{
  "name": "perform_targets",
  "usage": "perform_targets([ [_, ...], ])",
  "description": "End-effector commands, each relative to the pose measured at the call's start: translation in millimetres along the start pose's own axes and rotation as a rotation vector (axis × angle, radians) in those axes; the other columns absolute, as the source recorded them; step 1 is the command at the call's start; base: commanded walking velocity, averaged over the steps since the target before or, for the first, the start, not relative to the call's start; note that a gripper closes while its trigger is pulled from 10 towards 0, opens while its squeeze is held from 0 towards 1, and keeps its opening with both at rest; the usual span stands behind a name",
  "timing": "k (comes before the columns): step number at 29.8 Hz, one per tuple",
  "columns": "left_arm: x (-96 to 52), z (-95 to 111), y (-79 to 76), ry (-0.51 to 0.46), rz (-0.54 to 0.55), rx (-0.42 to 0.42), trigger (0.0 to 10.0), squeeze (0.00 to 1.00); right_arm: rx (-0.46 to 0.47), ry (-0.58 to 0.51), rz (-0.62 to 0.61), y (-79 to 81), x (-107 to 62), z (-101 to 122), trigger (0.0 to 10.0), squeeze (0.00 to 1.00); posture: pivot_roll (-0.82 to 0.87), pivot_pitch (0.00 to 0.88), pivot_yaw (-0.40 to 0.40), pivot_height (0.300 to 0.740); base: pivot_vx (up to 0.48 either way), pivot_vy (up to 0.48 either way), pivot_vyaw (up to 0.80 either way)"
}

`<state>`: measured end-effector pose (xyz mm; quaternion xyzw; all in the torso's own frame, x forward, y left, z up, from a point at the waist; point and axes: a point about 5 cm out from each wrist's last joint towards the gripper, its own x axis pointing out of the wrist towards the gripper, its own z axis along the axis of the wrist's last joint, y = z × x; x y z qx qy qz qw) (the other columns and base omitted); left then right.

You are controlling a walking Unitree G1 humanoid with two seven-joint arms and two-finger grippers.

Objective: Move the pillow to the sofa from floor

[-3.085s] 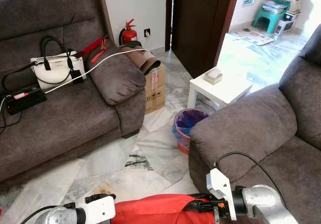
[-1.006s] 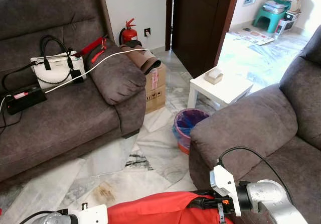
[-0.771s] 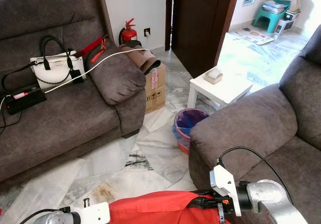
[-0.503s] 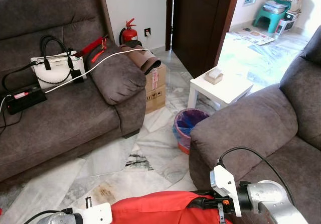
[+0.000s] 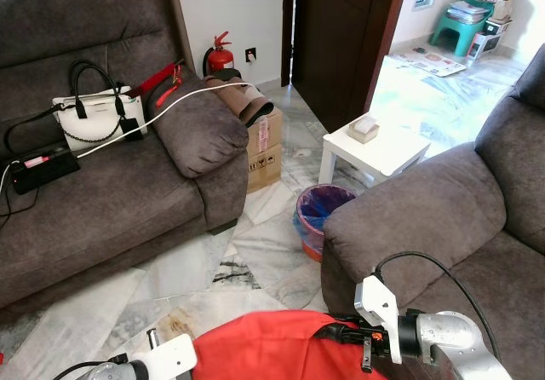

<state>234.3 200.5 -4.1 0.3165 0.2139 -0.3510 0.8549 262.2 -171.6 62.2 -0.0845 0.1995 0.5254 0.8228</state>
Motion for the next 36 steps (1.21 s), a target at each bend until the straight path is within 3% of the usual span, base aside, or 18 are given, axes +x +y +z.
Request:
perform_targets([
  [1, 5.8, 42.0, 24.9, -0.186, 0.159, -0.046, 0.0, 0.0, 0.009, -0.015, -0.168, -12.7, 4.2, -3.5, 10.0, 0.0, 0.07, 0.091, 0.05, 0.74, 0.0, 0.0, 0.0],
  [5, 10.0, 64.1, 33.6, -0.28, 0.284, -0.139, 0.0, 0.0, 0.041, -0.01, -0.287, -16.8, 6.6, -11.8, 10.0, 0.0, 0.06, 0.091, 0.05, 0.74, 0.0, 0.0, 0.0],
  [7, 10.2, 76.5, 40.5, -0.344, 0.381, -0.225, 0.0, 0.0, 0.082, -0.023, -0.366, -20.0, 6.1, -15.6, 10.0, 0.0, 0.06, 0.091, 0.049, 0.74, 0.0, 0.0, 0.0],
  [8, 9.2, 85.4, 45.6, -0.396, 0.449, -0.299, 0.0, 0.0, 0.124, -0.038, -0.463, -25.2, 4.4, -19.0, 10.0, 0.0, 0.05, 0.091, 0.05, 0.74, 0.0, 0.0, 0.0],
  [9, 8.6, 94.2, 46.4, -0.436, 0.486, -0.363, 10.0, 0.0, 0.179, -0.082, -0.577, -31.2, 3.3, -20.5, 10.0, 0.0, 0.05, 0.09, 0.049, 0.74, 0.0, 0.0, 0.0],
  [13, 10.8, 100.7, 41.0, -0.457, 0.508, -0.454, 10.0, 0.0, 0.261, -0.196, -0.681, -32.8, 2.9, -19.6, 10.0, 0.0, 0.05, 0.086, 0.046, 0.74, 0.0, 0.0, 0.0],
  [17, 11.9, 97.3, 34.2, -0.445, 0.518, -0.538, 10.0, 0.0, 0.264, -0.211, -0.723, -31.6, 5.2, -18.8, 10.0, 0.0, 0.04, 0.079, 0.037, 0.74, 0.0, 0.0, 0.0],
  [22, 6.9, 97.0, 31.4, -0.444, 0.512, -0.524, 10.0, 0.0, 0.358, -0.275, -0.833, -43.0, 0.4, -15.6, 10.0, 0.0, 0.04, 0.072, 0.033, 0.74, 0.0, 0.0, -0.78],
  [25, 7.1, 91.2, 29.5, -0.402, 0.519, -0.495, 10.0, 0.0, 0.315, -0.267, -0.827, -43.6, 0.8, -13.0, 10.0, 0.0, 0.04, 0.071, 0.032, 0.74, 0.0, 0.0, -0.77],
  [29, 4.4, 91.6, 27.8, -0.42, 0.52, -0.514, 10.0, 0.0, 0.308, -0.297, -0.841, -44.8, 2.2, -6.1, 10.0, 0.0, 0.04, 0.068, 0.04, 0.74, 0.0, 0.0, -0.77],
  [32, 2.9, 92.6, 27.7, -0.42, 0.515, -0.479, 10.0, 0.0, 0.288, -0.286, -0.851, -44.7, 3.6, -5.3, 10.0, 0.0, 0.04, 0.061, 0.044, 0.74, 0.0, 0.0, -0.77],
  [34, 3.8, 92.5, 30.6, -0.391, 0.526, -0.392, 10.0, 0.0, 0.269, -0.244, -0.851, -43.0, 6.4, -9.8, 10.0, 0.0, 0.04, 0.052, 0.047, 0.74, 0.0, -0.369, -0.77],
  [36, 3.6, 93.0, 33.5, -0.393, 0.531, -0.391, 10.0, 0.0, 0.275, -0.243, -0.852, -42.7, 6.9, -10.5, 10.0, 0.0, 0.04, 0.05, 0.048, 0.74, 0.0, -0.48, -0.77],
])
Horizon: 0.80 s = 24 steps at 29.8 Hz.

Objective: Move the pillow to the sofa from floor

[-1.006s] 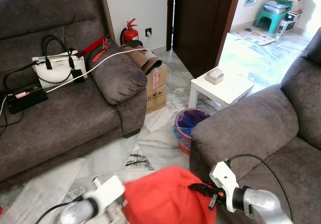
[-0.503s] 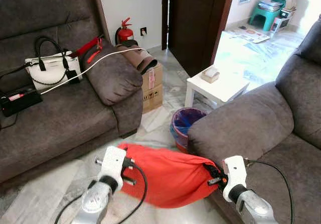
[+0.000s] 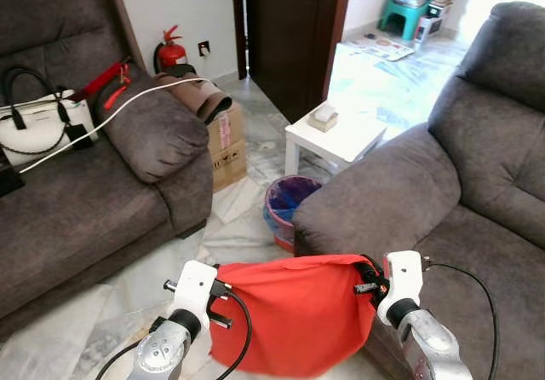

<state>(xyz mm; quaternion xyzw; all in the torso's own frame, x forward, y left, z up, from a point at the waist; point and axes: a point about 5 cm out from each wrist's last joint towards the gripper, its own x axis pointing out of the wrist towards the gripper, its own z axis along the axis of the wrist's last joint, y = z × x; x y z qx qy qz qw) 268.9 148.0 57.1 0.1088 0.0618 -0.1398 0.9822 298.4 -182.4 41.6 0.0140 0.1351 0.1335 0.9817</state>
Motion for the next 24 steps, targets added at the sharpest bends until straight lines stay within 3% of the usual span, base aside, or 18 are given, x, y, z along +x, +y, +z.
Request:
perform_targets([
  [1, 2.5, 17.4, 14.3, -0.089, 0.052, -0.01, 10.0, 0.0, 0.002, -0.044, -0.05, -7.3, -1.6, 6.1, 10.0, 0.0, 0.04, 0.048, 0.054, 0.74, 0.0, 0.0, -0.77],
  [3, 2.3, 18.2, 18.0, -0.093, 0.06, -0.034, 10.0, 0.0, 0.004, -0.051, -0.064, -9.1, -2.3, 6.6, 10.0, 0.0, 0.04, 0.045, 0.056, 0.74, 0.0, 0.0, -0.77],
  [7, 0.5, 15.6, 23.2, -0.085, 0.025, 0.034, 10.0, 0.0, 0.014, -0.055, -0.091, -13.6, -3.4, 7.1, 10.0, 0.0, 0.05, 0.048, 0.054, 0.74, 0.0, 0.0, -0.77],
  [12, -0.2, 17.7, 32.1, -0.091, 0.05, 0.027, 10.0, 0.0, 0.007, -0.054, -0.102, -16.4, -2.1, 8.9, 10.0, 0.0, 0.06, 0.061, 0.05, 0.74, 0.0, 0.0, -0.77],
  [18, -1.4, 15.0, 28.7, -0.082, 0.031, -0.009, 10.0, 0.0, -0.052, -0.049, -0.096, -14.1, 0.3, 11.3, 10.0, 0.0, 0.06, 0.07, 0.042, 0.74, 0.0, 0.0, -0.77],
  [24, -4.0, 13.1, 26.2, -0.082, 0.034, -0.02, 10.0, 0.0, -0.034, -0.056, -0.099, -15.0, 1.0, 12.1, 10.0, 0.0, 0.07, 0.078, 0.033, 0.74, 0.0, 0.0, -0.77],
])
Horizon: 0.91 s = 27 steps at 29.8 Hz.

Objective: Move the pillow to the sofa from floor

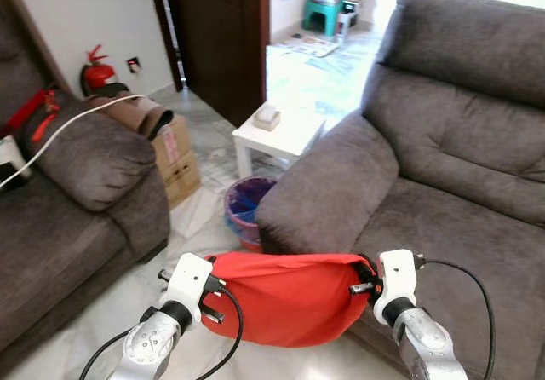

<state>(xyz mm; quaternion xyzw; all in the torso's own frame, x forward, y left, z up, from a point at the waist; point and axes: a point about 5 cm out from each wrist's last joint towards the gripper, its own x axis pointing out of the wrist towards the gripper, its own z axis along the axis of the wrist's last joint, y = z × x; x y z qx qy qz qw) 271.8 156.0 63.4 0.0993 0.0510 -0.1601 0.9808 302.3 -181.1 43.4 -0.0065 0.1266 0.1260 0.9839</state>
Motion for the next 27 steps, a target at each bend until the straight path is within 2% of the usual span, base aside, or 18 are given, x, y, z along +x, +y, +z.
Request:
perform_targets([
  [1, -4.3, 8.9, 16.3, -0.056, 0.072, -0.008, 10.0, 0.0, 0.006, -0.043, -0.079, -15.6, -1.9, 8.8, 10.0, 0.0, 0.07, 0.078, 0.033, 0.74, 0.0, 0.0, -0.77],
  [7, -6.2, 12.4, 16.6, -0.083, 0.061, 0.006, 10.0, 0.0, -0.005, -0.043, -0.068, -12.7, 0.1, 9.5, 10.0, 0.0, 0.07, 0.081, 0.027, 0.74, 0.0, 0.0, -0.77],
  [11, -7.2, 13.4, 18.3, -0.091, 0.066, 0.007, 10.0, 0.0, -0.007, -0.044, -0.068, -12.7, 1.6, 10.5, 10.0, 0.0, 0.07, 0.084, 0.027, 0.74, 0.0, -0.435, -0.77],
  [13, -8.2, 12.3, 17.7, -0.087, 0.061, -0.018, 10.0, 0.0, -0.006, -0.046, -0.069, -12.6, 2.0, 11.1, 10.0, 0.0, 0.07, 0.086, 0.029, 0.74, 0.0, 0.0, -0.77],
  [27, -10.9, 13.9, 16.7, -0.103, 0.046, -0.032, 10.0, 0.0, -0.005, -0.045, -0.074, -12.9, 1.5, 9.8, 10.0, 0.0, 0.08, 0.087, 0.033, 0.74, 0.0, 0.0, -0.77],
])
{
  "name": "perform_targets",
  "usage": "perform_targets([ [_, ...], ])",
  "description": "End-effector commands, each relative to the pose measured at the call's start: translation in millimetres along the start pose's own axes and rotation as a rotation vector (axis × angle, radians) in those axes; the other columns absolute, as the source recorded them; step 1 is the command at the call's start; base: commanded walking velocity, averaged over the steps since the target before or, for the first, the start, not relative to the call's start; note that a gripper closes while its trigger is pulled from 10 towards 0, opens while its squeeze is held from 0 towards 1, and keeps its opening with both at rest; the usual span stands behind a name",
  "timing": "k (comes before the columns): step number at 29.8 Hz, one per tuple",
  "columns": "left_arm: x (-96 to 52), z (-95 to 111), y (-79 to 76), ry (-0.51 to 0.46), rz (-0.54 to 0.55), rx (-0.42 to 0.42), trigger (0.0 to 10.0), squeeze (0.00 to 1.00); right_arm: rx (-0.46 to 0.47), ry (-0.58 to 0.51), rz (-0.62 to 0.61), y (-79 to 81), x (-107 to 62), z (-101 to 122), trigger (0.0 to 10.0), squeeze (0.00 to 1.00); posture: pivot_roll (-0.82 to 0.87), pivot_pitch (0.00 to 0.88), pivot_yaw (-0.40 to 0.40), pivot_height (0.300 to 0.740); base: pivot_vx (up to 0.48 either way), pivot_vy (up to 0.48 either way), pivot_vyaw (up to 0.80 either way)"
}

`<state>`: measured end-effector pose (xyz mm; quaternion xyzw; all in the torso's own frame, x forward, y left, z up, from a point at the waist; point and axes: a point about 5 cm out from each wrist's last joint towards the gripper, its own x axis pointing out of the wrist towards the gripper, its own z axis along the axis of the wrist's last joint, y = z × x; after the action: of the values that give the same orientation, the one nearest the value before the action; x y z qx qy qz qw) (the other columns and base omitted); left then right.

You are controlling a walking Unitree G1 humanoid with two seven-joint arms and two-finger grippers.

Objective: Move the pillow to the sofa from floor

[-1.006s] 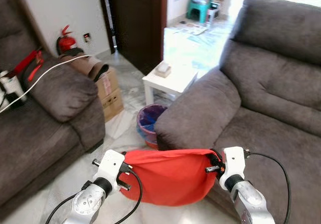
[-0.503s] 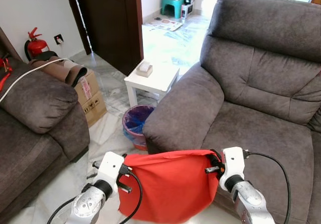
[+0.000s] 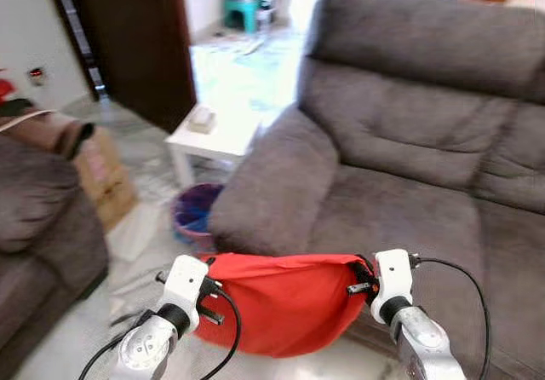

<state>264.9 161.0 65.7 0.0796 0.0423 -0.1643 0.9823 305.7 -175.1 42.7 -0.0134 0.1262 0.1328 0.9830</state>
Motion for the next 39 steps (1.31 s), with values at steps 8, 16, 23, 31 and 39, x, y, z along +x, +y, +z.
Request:
perform_targets([
  [8, -2.3, 14.8, 11.6, -0.088, 0.046, -0.008, 10.0, 0.0, 0.008, -0.046, -0.09, -19.7, -4.2, 8.9, 10.0, 0.0, 0.08, 0.086, 0.033, 0.74, 0.0, 0.0, -0.77],
  [16, -2.7, 14.6, 10.7, -0.083, 0.053, 0.004, 10.0, 0.0, 0.009, -0.068, -0.052, -14.9, -1.9, 11.8, 10.0, 0.0, 0.08, 0.083, 0.027, 0.74, 0.0, 0.0, -0.29],
  [23, -3.0, 14.0, 9.2, -0.084, 0.057, 0.003, 10.0, 0.0, -0.003, -0.066, -0.017, -8.9, -0.1, 11.4, 10.0, 0.0, 0.08, 0.082, 0.022, 0.74, 0.0, -0.248, 0.0],
  [31, -2.9, 13.7, 10.3, -0.081, 0.058, 0.006, 10.0, 0.0, 0.0, -0.069, -0.023, -9.8, -0.3, 11.8, 10.0, 0.0, 0.07, 0.072, 0.027, 0.74, 0.0, -0.309, 0.0],
  [39, -1.5, 15.0, 12.3, -0.088, 0.066, 0.009, 10.0, 0.0, 0.0, -0.077, -0.017, -9.8, -1.4, 12.1, 10.0, 0.0, 0.07, 0.06, 0.026, 0.74, 0.0, -0.348, 0.0],
])
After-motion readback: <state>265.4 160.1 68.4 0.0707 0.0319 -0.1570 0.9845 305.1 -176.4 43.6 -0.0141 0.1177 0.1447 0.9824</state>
